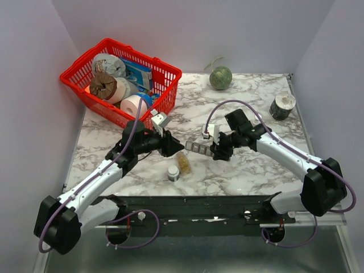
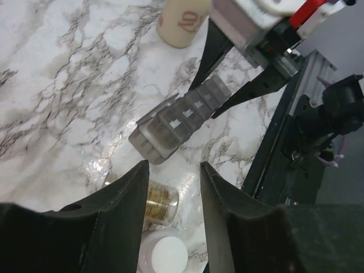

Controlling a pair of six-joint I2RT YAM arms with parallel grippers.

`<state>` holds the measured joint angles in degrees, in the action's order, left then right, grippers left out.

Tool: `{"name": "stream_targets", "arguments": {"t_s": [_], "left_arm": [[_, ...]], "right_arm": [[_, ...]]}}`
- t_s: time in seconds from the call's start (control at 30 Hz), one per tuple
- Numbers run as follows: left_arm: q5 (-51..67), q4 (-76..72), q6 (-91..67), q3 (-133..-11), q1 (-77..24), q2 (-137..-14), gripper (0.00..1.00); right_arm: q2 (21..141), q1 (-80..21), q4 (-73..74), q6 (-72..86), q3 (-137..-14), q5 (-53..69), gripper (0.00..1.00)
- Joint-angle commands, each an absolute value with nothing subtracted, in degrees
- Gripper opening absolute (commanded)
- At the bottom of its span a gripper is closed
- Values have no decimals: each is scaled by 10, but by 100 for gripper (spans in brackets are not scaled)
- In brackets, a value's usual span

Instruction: Sort the pills into containers

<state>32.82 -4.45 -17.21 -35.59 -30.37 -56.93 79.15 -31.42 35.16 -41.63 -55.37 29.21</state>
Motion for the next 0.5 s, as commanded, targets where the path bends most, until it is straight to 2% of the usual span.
{"name": "stream_targets", "arguments": {"t_s": [0.0, 0.03, 0.1, 0.13, 0.47], "left_arm": [[480, -162, -258, -392, -295, -626, 39], [485, -173, -271, -392, -295, -634, 32], [497, -188, -294, -393, -295, -662, 30], [500, -191, -299, -392, -295, -668, 26], [452, -190, -317, -404, -297, -699, 24]], "right_arm": [[778, -316, 352, -427, -543, 330, 33], [778, -316, 352, -425, -543, 332, 33], [777, -316, 352, -424, -545, 337, 33], [776, -316, 352, -423, -545, 337, 33], [772, -316, 354, -423, -546, 348, 33]]}}
